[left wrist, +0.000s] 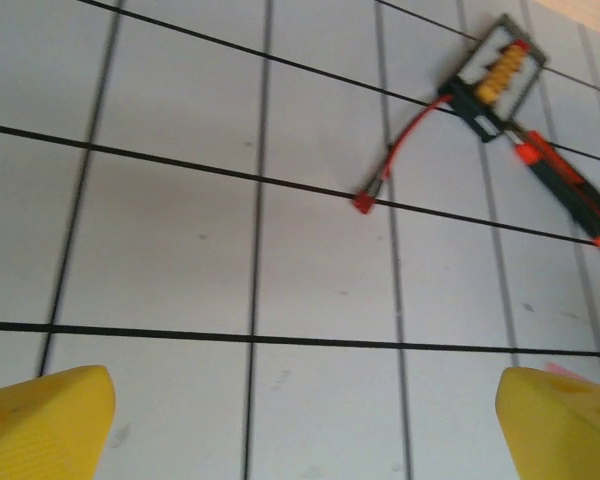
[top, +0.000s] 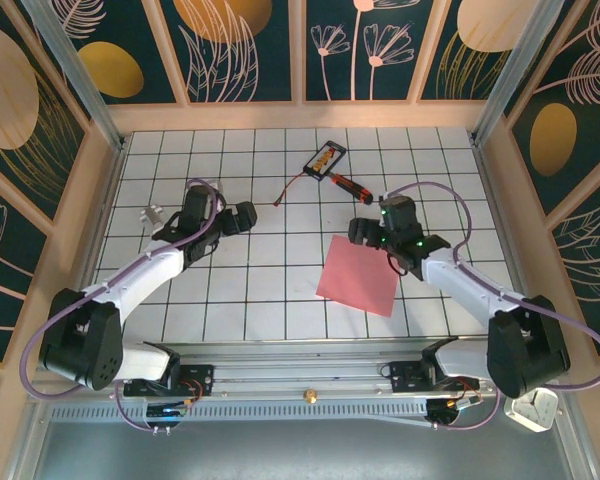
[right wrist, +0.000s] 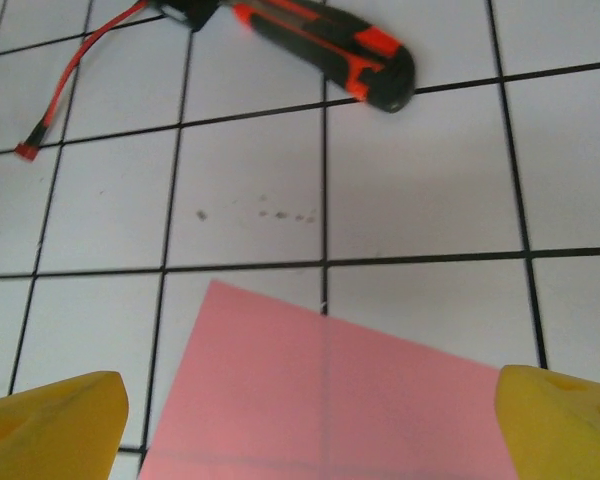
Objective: Fold a paper plane with a square sheet of paper (pick it up from the middle)
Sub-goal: Move the square sheet of paper to the center of the table.
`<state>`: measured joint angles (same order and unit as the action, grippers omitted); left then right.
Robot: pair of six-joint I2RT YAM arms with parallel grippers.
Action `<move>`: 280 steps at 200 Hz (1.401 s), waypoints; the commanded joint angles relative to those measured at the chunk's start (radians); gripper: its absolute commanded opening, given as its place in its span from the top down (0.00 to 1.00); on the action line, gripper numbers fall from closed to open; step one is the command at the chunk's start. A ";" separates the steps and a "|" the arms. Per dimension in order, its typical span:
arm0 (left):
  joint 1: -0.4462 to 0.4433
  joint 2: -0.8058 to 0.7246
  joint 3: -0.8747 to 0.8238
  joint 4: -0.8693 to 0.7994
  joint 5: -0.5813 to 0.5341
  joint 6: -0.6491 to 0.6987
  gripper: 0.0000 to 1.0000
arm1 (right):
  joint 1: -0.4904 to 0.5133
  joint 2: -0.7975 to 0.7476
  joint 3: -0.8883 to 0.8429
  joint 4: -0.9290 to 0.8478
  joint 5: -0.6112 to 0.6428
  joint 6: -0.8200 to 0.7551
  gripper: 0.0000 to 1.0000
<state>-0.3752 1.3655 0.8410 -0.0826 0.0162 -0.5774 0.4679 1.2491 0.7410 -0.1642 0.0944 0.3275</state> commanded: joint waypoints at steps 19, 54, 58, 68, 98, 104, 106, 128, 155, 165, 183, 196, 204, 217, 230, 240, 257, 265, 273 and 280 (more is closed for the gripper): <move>-0.055 0.096 0.122 -0.051 0.116 0.011 0.04 | 0.123 -0.023 -0.013 -0.058 0.048 -0.002 0.05; -0.095 0.107 0.099 -0.044 0.104 -0.029 0.04 | 0.219 0.051 -0.007 -0.086 0.013 0.007 0.10; -0.096 0.105 0.091 -0.042 0.102 -0.034 0.04 | 0.229 0.061 -0.005 -0.089 0.011 0.007 0.11; -0.096 0.099 0.078 -0.043 0.087 -0.036 0.03 | 0.238 0.086 0.000 -0.104 -0.007 0.011 0.14; -0.095 0.079 0.062 -0.041 0.079 -0.032 0.03 | 0.213 0.092 -0.022 -0.153 -0.034 0.011 0.23; -0.096 0.081 0.060 -0.037 0.084 -0.031 0.03 | 0.214 0.094 -0.026 -0.145 -0.056 0.007 0.24; -0.095 0.082 0.059 -0.036 0.084 -0.031 0.03 | 0.215 0.098 -0.026 -0.142 -0.065 0.007 0.25; -0.096 0.111 0.074 -0.046 0.114 -0.024 0.04 | 0.228 0.186 -0.014 -0.141 -0.111 0.029 0.38; -0.096 0.104 0.064 -0.063 0.092 -0.006 0.03 | 0.239 0.246 -0.010 -0.106 -0.092 0.052 0.50; -0.096 0.095 0.054 -0.059 0.086 -0.003 0.03 | 0.239 0.259 -0.009 -0.084 -0.095 0.065 0.53; -0.095 0.097 0.047 -0.059 0.092 0.003 0.03 | 0.253 0.287 0.001 -0.069 -0.088 0.088 0.55; -0.096 0.103 0.046 -0.059 0.096 0.008 0.02 | 0.270 0.301 0.004 -0.065 -0.083 0.106 0.55; -0.096 0.105 0.044 -0.056 0.096 0.010 0.02 | 0.282 0.312 0.005 -0.061 -0.082 0.121 0.55; -0.096 0.109 0.036 -0.049 0.096 0.014 0.02 | 0.302 0.333 0.007 -0.054 -0.060 0.148 0.56; -0.096 0.107 0.028 -0.045 0.092 0.017 0.02 | 0.326 0.356 0.019 -0.050 -0.042 0.177 0.57; -0.095 0.103 0.020 -0.043 0.085 0.019 0.01 | 0.344 0.378 0.036 -0.045 -0.022 0.202 0.57; -0.094 0.093 0.009 -0.051 0.053 0.018 0.01 | 0.373 0.420 0.077 -0.018 -0.006 0.254 0.58; -0.094 0.087 0.006 -0.062 0.028 0.014 0.01 | 0.386 0.450 0.108 0.004 -0.004 0.277 0.58; -0.094 0.077 0.001 -0.073 0.002 0.011 0.01 | 0.399 0.486 0.145 0.027 -0.005 0.294 0.58; -0.092 0.068 -0.004 -0.082 -0.021 0.008 0.01 | 0.411 0.520 0.186 0.043 -0.005 0.310 0.58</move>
<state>-0.4725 1.4689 0.8585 -0.1204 0.0723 -0.5766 0.8364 1.6596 0.8356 -0.1818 0.0792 0.5365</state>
